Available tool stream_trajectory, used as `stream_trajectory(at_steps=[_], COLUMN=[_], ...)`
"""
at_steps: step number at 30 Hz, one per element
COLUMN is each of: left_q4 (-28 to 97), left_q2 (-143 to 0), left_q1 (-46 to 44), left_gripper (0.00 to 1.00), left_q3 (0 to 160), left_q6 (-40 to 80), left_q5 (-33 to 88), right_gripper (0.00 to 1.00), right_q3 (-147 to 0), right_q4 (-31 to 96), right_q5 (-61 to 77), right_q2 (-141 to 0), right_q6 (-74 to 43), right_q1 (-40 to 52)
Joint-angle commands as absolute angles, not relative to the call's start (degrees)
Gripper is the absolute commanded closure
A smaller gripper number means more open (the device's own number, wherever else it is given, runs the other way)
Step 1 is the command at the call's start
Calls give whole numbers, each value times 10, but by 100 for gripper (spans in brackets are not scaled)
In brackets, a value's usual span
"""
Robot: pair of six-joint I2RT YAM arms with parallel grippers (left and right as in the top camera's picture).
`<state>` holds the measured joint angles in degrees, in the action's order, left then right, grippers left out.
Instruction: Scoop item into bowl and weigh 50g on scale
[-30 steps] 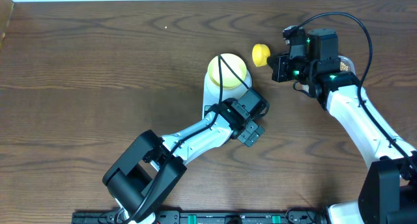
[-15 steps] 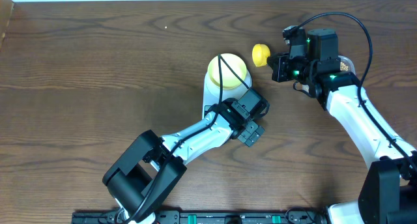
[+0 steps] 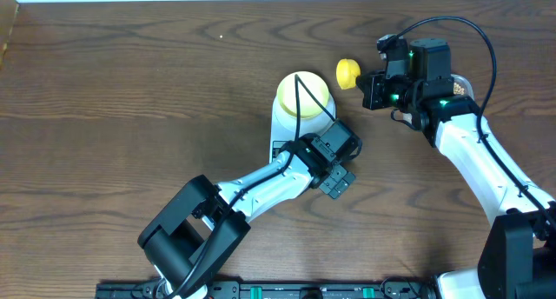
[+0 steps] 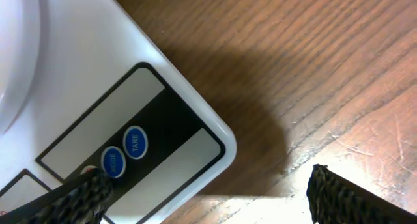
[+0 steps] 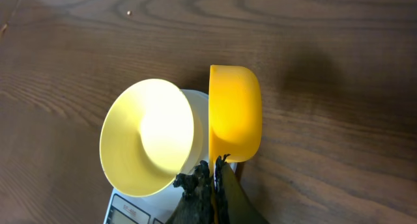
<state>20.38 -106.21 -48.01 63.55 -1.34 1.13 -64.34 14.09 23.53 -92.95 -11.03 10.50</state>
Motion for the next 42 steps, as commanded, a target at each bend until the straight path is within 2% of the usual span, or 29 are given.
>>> stream_trajectory(at_steps=[1,42], left_q4=[205,201], left_q2=[-1065,-1082], left_q1=[-481,-471], left_gripper=[2,2], left_q3=[631,630], left_q6=[-17,-17], left_q5=[11,10], right_gripper=[99,99], right_q3=[-652,-652], right_q4=[142,155], right_q5=[235,235], right_q2=[-930,-930], right_q6=[-100,-100], right_q1=[102,102])
